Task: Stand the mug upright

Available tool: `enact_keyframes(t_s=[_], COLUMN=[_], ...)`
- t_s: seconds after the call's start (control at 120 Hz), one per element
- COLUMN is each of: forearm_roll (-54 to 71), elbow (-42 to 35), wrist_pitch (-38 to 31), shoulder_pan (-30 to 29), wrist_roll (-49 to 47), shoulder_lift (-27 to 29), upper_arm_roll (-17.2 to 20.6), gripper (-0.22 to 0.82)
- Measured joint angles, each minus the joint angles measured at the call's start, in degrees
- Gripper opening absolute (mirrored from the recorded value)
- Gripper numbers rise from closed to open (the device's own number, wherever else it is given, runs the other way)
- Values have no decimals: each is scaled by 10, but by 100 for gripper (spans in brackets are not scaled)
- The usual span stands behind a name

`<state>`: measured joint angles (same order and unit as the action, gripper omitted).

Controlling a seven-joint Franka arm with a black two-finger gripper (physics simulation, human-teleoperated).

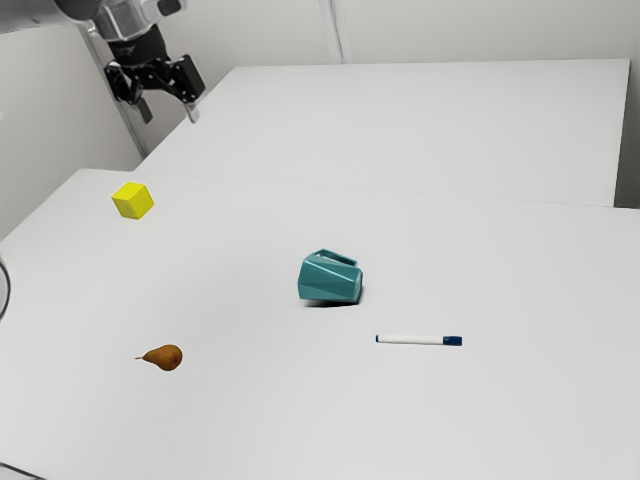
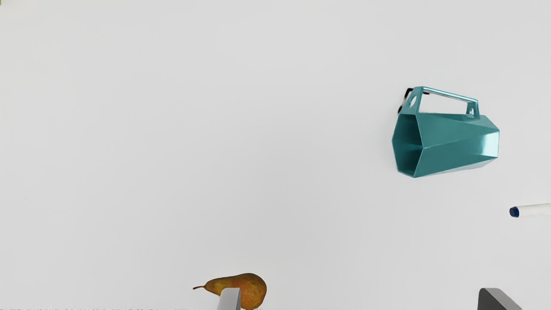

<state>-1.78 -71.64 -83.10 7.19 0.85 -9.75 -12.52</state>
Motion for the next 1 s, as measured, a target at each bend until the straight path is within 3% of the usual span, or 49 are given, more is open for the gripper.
enact_keyframes(t_s=[0.2, 0.392, 0.525, 0.792, 1.0], forearm_roll=[-28, -283, -489, -661, -714], elbow=[-35, -263, -357, -376, -406], wrist_pitch=[-9, -139, -220, -285, -294], shoulder_pan=[2, -2, -1, -6, -5], wrist_roll=[6, 50, 118, 235, 298], shoulder_lift=[10, -2, -33, -110, -117], upper_arm_roll=[4, -38, -44, -46, -45], gripper=[60, 60, 60, 60, 60])
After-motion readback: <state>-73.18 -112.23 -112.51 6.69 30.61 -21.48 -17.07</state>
